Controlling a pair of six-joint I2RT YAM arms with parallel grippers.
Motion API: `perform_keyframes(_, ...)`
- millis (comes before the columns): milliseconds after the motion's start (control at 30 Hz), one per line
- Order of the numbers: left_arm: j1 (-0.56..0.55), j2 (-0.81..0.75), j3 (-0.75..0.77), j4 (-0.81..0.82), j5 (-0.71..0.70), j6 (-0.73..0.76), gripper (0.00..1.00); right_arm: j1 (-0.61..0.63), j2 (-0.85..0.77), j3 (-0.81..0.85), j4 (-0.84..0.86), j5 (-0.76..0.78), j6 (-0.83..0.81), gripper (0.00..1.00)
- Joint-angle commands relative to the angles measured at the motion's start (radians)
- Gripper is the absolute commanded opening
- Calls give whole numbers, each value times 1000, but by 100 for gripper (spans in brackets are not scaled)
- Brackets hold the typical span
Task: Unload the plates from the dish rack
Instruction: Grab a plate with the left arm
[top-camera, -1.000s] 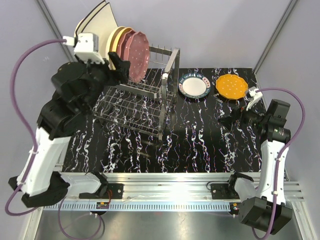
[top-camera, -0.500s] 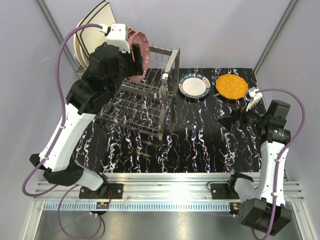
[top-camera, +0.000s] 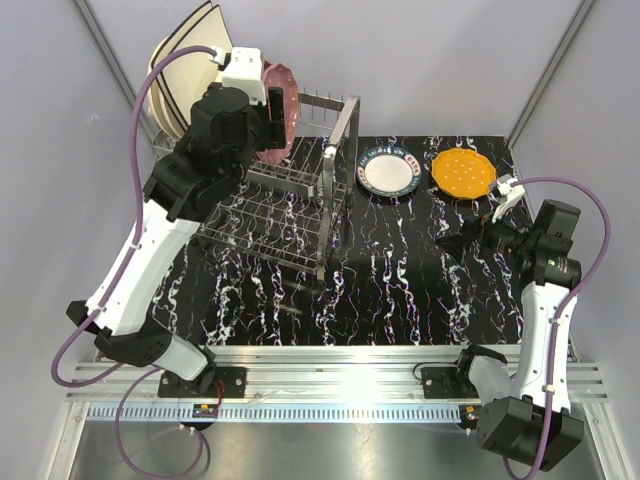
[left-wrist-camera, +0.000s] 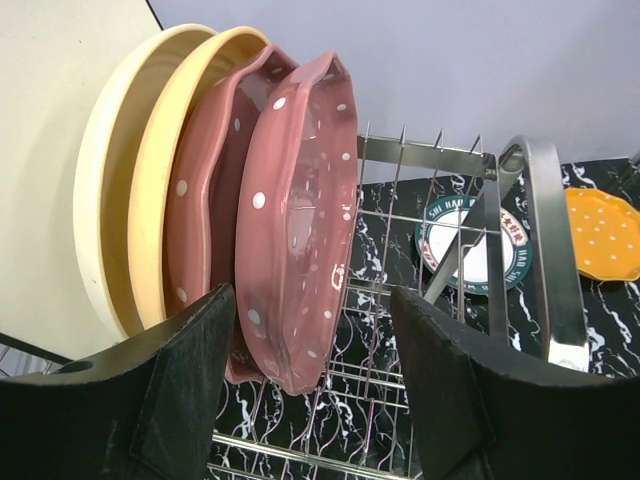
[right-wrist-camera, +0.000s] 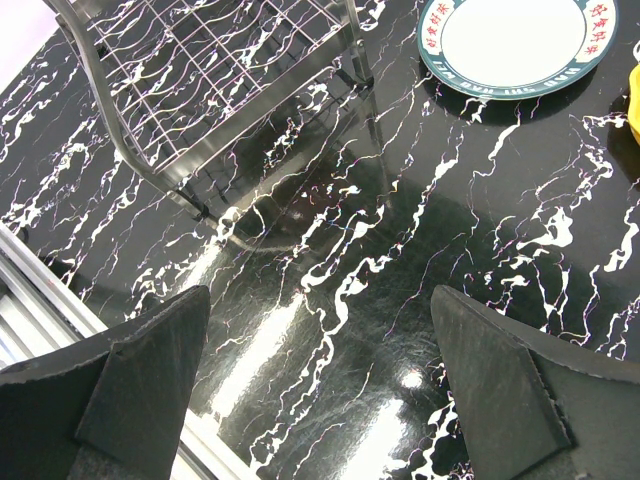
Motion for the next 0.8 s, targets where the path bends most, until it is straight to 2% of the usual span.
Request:
perform_keyframes(0,11,14,4,39,-29,29,66,2,-17,2,10,3,-16,100)
perform_keyframes(533,66,51,-56,62,-31,51,64,2,-17,2,9,5,-16,100)
perform_keyframes(767,80,55,-117,132,-55,101,56,0,-18,2,8,2,-17,100)
